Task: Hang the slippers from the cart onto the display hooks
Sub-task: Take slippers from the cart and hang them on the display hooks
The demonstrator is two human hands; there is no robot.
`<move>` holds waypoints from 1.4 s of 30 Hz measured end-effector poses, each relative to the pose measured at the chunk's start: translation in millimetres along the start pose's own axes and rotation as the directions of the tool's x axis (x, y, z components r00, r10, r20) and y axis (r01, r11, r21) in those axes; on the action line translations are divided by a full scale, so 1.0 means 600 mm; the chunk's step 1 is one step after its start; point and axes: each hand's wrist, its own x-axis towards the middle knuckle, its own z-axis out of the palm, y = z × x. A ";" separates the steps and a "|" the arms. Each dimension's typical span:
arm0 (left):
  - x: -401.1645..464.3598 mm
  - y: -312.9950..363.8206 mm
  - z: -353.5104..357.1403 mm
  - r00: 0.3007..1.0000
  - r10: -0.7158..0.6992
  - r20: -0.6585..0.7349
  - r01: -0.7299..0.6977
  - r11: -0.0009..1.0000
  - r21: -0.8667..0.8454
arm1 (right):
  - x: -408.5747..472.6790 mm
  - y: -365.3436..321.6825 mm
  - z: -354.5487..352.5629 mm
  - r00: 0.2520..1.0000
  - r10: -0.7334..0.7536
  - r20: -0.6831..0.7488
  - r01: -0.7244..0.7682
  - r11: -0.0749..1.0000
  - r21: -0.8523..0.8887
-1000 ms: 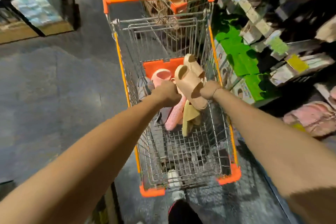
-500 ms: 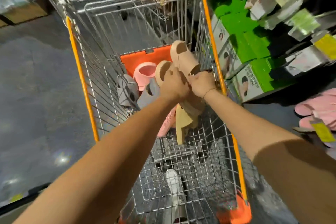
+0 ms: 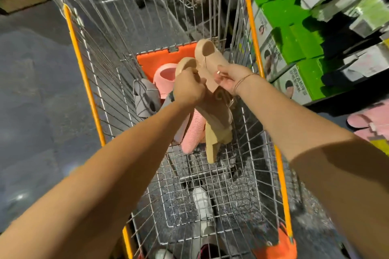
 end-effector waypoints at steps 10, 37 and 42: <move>-0.023 -0.015 0.033 0.983 0.176 -0.054 -0.166 0.974 0.154 | 0.000 -0.019 0.079 0.998 0.015 0.058 -0.018 0.999 0.049; 0.025 -0.013 0.014 0.991 0.130 0.019 -0.130 0.991 0.020 | 0.045 -0.070 0.074 0.843 0.087 0.531 0.507 -0.457 -0.730; -0.012 -0.012 0.013 0.981 0.181 0.067 -0.189 0.970 0.154 | 0.009 -0.073 0.085 0.832 0.061 0.551 0.512 -0.464 -0.723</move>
